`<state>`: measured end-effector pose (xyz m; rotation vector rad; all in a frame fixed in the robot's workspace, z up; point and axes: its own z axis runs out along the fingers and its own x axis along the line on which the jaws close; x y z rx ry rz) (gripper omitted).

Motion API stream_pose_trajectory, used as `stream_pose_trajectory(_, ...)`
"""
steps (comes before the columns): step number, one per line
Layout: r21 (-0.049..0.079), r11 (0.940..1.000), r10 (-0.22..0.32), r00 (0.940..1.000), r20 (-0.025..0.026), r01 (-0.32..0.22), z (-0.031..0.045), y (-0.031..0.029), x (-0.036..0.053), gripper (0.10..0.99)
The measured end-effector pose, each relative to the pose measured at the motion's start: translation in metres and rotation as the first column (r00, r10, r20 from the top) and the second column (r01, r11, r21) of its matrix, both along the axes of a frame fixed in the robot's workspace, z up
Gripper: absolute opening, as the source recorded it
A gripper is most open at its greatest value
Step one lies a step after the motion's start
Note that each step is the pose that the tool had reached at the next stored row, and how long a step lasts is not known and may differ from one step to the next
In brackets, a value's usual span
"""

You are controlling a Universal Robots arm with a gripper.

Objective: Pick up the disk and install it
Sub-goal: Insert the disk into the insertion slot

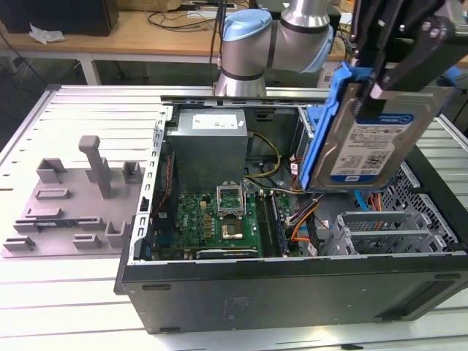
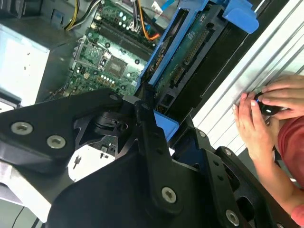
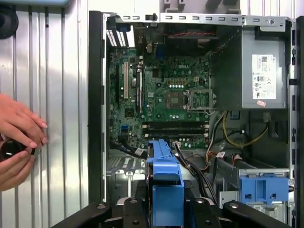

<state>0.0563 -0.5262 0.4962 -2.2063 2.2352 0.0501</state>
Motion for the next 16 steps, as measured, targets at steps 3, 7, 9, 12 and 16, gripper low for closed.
stream_pose_trajectory(3,0.0,1.0,0.0,1.0,0.0,0.0,-0.0003,-0.002,0.0116,0.365)
stream_pose_trajectory(7,0.0,1.0,0.0,1.0,0.0,0.0,-0.0011,-0.0055,0.0377,0.365)
stream_pose_trajectory(9,0.0,1.0,0.0,1.0,0.0,0.0,-0.0013,-0.0064,0.0449,0.365)
stream_pose_trajectory(12,0.0,1.0,0.0,1.0,-0.0001,0.0,-0.0015,-0.0071,0.0522,0.365)
stream_pose_trajectory(16,0.0,1.0,0.0,1.0,0.0,0.0,-0.0016,-0.0073,0.0538,0.365)
